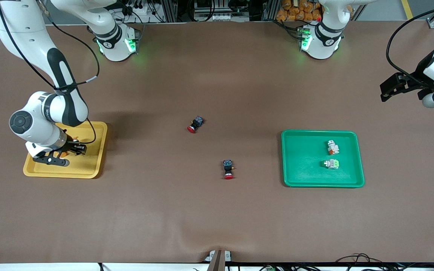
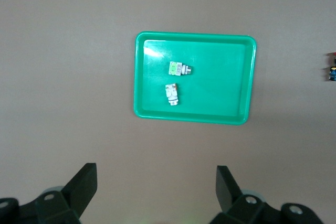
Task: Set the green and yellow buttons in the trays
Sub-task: 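Lower the button into the yellow tray and open the right gripper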
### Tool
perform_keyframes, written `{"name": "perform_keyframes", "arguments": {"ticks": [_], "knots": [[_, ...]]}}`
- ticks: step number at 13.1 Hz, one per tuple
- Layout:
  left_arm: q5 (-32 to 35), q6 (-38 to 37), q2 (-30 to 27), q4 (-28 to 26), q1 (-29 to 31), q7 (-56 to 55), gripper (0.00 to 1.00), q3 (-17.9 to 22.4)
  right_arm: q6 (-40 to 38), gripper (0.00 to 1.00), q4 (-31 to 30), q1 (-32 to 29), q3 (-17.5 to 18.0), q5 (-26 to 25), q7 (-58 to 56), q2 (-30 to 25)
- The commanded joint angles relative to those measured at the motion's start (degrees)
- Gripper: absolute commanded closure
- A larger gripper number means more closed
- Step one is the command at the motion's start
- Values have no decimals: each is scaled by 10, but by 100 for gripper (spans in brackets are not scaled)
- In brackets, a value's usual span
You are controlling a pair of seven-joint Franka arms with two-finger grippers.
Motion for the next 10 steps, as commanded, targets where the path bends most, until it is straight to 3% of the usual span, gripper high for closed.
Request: {"name": "perform_keyframes", "arguments": {"ticks": [1, 2, 3, 6, 7, 10], "knots": [[-10, -1, -12, -6, 3, 7, 0, -1, 1, 68, 1, -2, 2, 13, -11, -4], [-10, -1, -12, -6, 3, 7, 0, -1, -3, 11, 3, -2, 2, 13, -11, -3], [-9, -1, -12, -6, 3, 7, 0, -1, -6, 0, 7, -2, 2, 13, -11, -5], [-11, -3, -14, -5, 3, 7, 0, -2, -13, 0, 11, 3, 2, 13, -10, -11], [-11, -4, -15, -6, 3, 7, 0, -1, -53, 0, 24, 3, 2, 13, -10, -16], [-11, -6, -16, -6, 3, 7, 0, -1, -268, 0, 118, 4, -8, 12, -15, -29]]}}
